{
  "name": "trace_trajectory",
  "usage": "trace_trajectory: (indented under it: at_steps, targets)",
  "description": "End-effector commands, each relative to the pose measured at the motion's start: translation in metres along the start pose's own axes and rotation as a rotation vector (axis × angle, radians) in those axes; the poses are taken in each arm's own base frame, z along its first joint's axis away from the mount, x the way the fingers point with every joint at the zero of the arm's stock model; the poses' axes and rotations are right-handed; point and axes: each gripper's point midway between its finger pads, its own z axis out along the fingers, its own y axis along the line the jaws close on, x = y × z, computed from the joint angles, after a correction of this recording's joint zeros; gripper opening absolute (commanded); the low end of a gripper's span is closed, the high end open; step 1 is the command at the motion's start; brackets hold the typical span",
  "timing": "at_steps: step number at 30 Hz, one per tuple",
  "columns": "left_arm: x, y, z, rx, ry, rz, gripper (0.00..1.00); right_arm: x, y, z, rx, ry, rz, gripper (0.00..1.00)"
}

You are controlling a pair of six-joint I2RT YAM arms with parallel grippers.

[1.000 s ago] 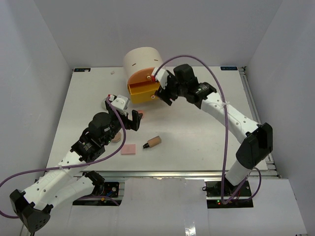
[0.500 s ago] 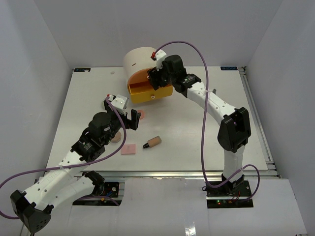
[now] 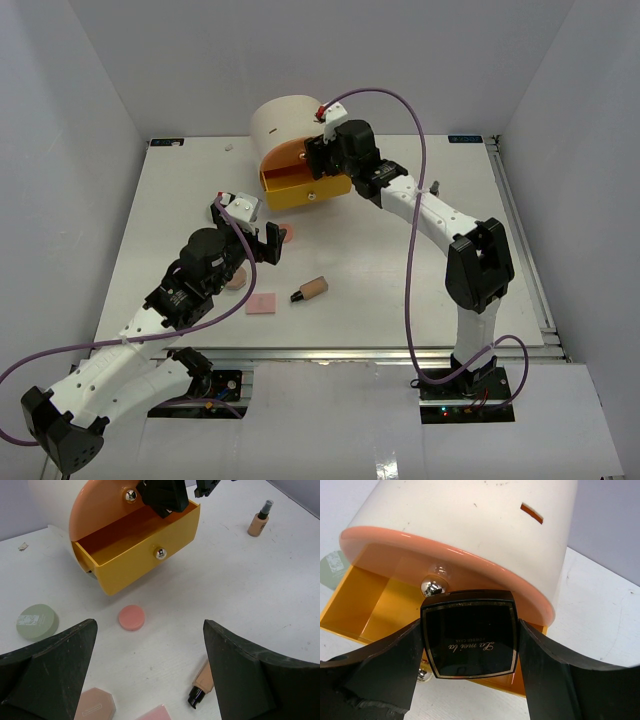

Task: Organize the makeup

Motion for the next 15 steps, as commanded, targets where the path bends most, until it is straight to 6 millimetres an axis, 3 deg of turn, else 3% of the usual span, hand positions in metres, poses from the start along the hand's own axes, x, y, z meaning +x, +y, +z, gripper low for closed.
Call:
trace_trajectory:
  at_steps: [1, 15]
  targets:
    - [-0.007, 0.005, -0.002, -0.016, -0.031, -0.003, 0.98, -0.047, -0.013, -0.010, 0.061, -0.150, 0.033, 0.26]
    - [-0.007, 0.005, -0.002, -0.019, -0.031, -0.003, 0.98, -0.021, -0.009, -0.008, 0.037, -0.111, 0.058, 0.54]
